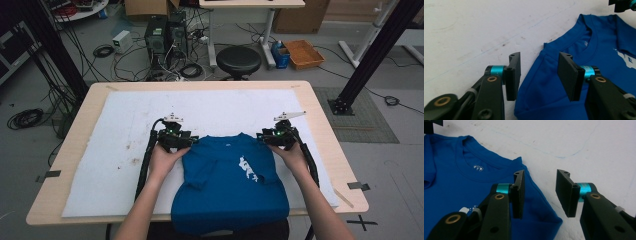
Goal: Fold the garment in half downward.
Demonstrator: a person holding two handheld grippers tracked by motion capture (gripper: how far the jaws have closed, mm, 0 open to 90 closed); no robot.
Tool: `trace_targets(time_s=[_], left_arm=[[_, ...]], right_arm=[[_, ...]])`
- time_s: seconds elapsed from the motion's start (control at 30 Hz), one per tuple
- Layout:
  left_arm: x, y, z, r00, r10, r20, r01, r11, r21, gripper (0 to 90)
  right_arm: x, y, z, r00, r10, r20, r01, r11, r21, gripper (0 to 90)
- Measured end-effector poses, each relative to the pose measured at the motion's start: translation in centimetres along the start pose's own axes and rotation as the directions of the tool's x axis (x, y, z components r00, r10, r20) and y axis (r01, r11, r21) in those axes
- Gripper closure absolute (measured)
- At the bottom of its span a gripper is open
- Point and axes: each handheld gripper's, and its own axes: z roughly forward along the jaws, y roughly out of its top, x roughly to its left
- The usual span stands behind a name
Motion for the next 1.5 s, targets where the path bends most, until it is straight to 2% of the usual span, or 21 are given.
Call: trace_targets(time_s=[0.2,0.3,0.43,0.53,0.57,0.63,0.67,0.7,0.77,0.87,0.93,1.07,1.13,1.2,1.23,1.37,1.43,1.5], left_arm=[[0.4,-0.1,0.7,1.0000,0.005,-0.008,-0.004,0.9975,0.070,55.0],[0.3,-0.2,0.8,0.9999,0.011,0.003,-0.011,0.9967,0.080,55.0],[0.2,-0.1,1.4,0.9999,0.013,-0.009,-0.012,0.9941,0.108,56.3],[-0.2,0.0,1.5,0.9981,0.046,-0.041,-0.040,0.9917,0.122,58.2],[-0.4,0.0,1.5,0.9968,0.060,-0.054,-0.052,0.9904,0.128,61.3],[-0.5,0.0,1.4,0.9951,0.074,-0.065,-0.065,0.9888,0.134,69.0],[-0.6,0.0,1.4,0.9950,0.077,-0.064,-0.068,0.9885,0.135,71.7],[-0.7,-0.1,1.4,0.9944,0.086,-0.061,-0.077,0.9873,0.139,76.8],[-1.0,-0.2,1.5,0.9923,0.108,-0.061,-0.099,0.9859,0.135,82.6],[-1.2,-0.3,1.5,0.9909,0.118,-0.065,-0.109,0.9855,0.130,86.2],[-1.0,-0.3,1.5,0.9930,0.102,-0.059,-0.094,0.9875,0.127,86.7],[-0.7,0.0,1.6,0.9901,0.118,-0.076,-0.108,0.9867,0.121,87.3],[-0.4,0.5,1.6,0.9911,0.108,-0.078,-0.099,0.9895,0.105,87.4],[0.2,1.2,1.8,0.9929,0.091,-0.077,-0.084,0.9918,0.097,87.4],[0.4,1.5,1.9,0.9928,0.090,-0.078,-0.083,0.9923,0.092,87.4],[1.2,3.0,2.1,0.9894,0.113,-0.092,-0.107,0.9924,0.061,87.4],[1.6,3.7,2.1,0.9881,0.119,-0.097,-0.116,0.9926,0.034,87.4],[2.0,4.1,1.9,0.9899,0.108,-0.092,-0.107,0.9942,0.011,87.4]], right_arm=[[0.1,-0.2,1.3,0.9996,-0.024,0.017,0.023,0.998,0.062,60.2],[0.1,-0.2,1.4,0.9995,-0.024,0.021,0.023,0.998,0.056,60.2],[0.2,-0.1,1.9,0.9994,-0.030,0.017,0.029,0.997,0.068,60.3],[0.5,0.1,2.5,0.9980,-0.058,0.025,0.056,0.994,0.097,61.1],[0.7,0.2,2.6,0.9968,-0.074,0.031,0.070,0.993,0.099,61.9],[0.8,0.3,2.7,0.9951,-0.092,0.036,0.088,0.990,0.108,66.8],[0.9,0.3,2.6,0.9943,-0.100,0.038,0.095,0.989,0.112,73.7],[0.9,0.3,2.6,0.9935,-0.112,0.020,0.109,0.987,0.114,80.6],[1.3,0.3,2.6,0.9904,-0.137,0.015,0.134,0.983,0.122,87.9],[1.6,0.4,2.5,0.9870,-0.160,0.018,0.156,0.981,0.117,88.7],[1.5,0.4,2.4,0.9885,-0.150,0.018,0.148,0.984,0.101,88.9],[1.1,0.8,2.1,0.9917,-0.128,0.010,0.128,0.990,0.057,89.1],[0.8,1.2,2.2,0.9928,-0.120,0.009,0.119,0.992,0.052,89.1],[0.7,1.8,2.4,0.9929,-0.118,0.010,0.118,0.992,0.042,89.1],[0.5,2.1,2.5,0.9940,-0.109,0.009,0.109,0.994,0.017,89.1],[-0.2,3.5,3.0,0.9952,-0.095,0.021,0.095,0.995,-0.002,89.1],[-0.7,3.9,3.0,0.9973,-0.071,0.017,0.072,0.997,-0.017,89.1],[-1.1,4.2,3.0,0.9978,-0.062,0.023,0.062,0.998,-0.023,89.1]])
